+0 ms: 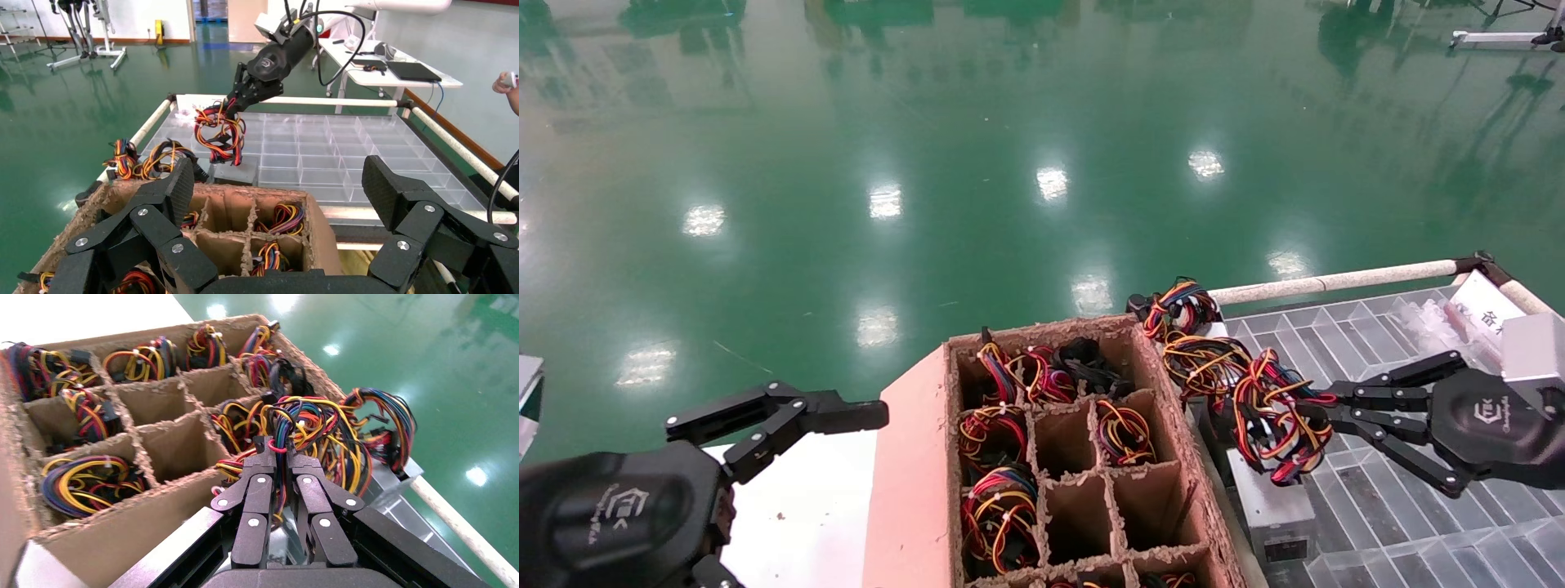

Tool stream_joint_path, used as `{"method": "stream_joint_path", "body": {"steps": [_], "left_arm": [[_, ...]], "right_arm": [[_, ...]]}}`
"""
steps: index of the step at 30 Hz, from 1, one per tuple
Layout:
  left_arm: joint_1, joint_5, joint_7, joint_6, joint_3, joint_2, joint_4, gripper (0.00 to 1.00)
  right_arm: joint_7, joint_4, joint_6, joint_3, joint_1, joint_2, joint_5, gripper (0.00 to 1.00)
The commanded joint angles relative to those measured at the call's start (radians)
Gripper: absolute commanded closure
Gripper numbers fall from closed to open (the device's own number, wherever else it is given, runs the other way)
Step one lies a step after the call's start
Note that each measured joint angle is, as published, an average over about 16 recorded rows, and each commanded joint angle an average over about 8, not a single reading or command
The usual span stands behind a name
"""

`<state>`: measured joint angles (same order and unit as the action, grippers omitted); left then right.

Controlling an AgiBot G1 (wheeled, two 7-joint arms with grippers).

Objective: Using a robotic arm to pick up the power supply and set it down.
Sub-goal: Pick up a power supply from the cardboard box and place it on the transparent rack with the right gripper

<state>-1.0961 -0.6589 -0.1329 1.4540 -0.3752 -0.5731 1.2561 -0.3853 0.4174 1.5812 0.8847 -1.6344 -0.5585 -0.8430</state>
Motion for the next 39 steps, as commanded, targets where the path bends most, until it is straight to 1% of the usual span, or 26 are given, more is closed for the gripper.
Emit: {"method": "stream_joint_path", "body": {"steps": [1, 10, 21, 31, 39], "left_arm": [[0.0, 0.0, 0.0, 0.0, 0.0, 0.0, 0.0, 0.0], [0.0, 0.0, 0.0, 0.0, 0.0, 0.0, 0.0, 0.0], [0.0, 0.0, 0.0, 0.0, 0.0, 0.0, 0.0, 0.0], [0.0, 0.0, 0.0, 0.0, 0.0, 0.0, 0.0, 0.0], [0.0, 0.0, 0.0, 0.0, 0.0, 0.0, 0.0, 0.0]], "right_arm": [[-0.014, -0.025, -0.002, 0.008, -0.003, -0.012, 0.002, 1.0], [-0.073, -0.141, -0.004, 0.02, 0.005, -0.043, 0.024, 1.0], [-0.111, -0.204, -0.006, 0.002, 0.017, -0.062, 0.089, 1.0], [-0.157, -0.258, -0.006, -0.025, 0.079, -0.065, 0.153, 1.0], [-0.223, -0.238, 0.001, -0.055, 0.15, -0.055, 0.22, 1.0]]}}
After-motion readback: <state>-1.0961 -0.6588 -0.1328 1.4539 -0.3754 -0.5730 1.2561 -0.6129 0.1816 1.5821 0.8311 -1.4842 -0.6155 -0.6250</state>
